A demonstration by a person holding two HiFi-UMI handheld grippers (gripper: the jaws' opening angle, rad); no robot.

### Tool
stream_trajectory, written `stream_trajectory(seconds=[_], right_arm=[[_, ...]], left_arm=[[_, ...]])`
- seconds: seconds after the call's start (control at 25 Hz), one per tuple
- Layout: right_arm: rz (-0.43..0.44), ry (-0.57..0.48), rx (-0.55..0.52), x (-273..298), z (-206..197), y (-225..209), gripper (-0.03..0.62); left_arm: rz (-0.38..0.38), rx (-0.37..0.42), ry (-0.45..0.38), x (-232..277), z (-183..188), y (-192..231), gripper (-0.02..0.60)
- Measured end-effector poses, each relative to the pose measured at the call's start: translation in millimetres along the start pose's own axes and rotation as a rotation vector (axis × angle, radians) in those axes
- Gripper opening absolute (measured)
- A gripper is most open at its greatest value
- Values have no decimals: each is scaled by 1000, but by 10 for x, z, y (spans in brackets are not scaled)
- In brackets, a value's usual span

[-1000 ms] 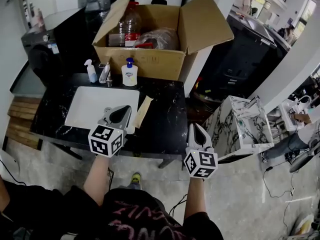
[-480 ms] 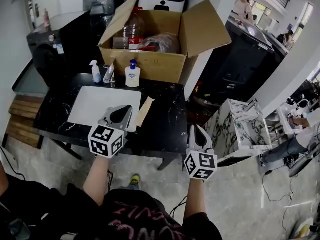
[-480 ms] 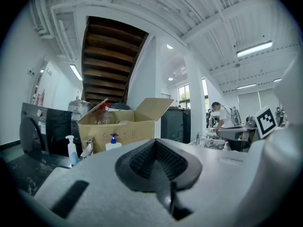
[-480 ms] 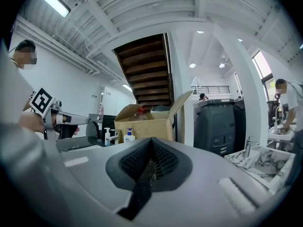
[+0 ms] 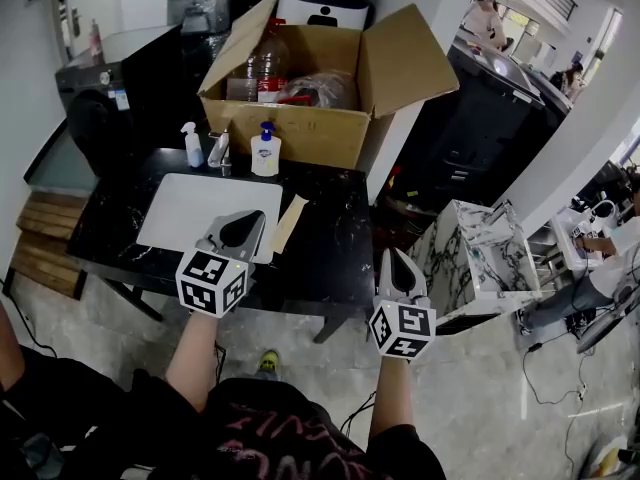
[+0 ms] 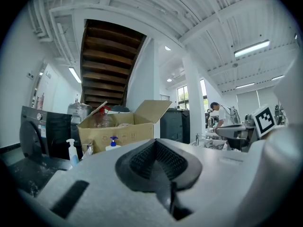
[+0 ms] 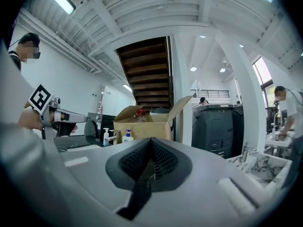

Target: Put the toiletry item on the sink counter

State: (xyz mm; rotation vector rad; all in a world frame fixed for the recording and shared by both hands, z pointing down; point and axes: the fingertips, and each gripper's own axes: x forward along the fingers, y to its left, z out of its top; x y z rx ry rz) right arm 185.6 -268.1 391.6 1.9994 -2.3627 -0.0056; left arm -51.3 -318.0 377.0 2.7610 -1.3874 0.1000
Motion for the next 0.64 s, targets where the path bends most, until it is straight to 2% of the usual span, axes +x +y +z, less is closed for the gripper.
stream_trajectory(seconds=[0.64], right_arm=[[12, -20, 1, 93, 85, 24, 6]], left_arm=[[-7, 10, -5, 16, 70, 83, 0]])
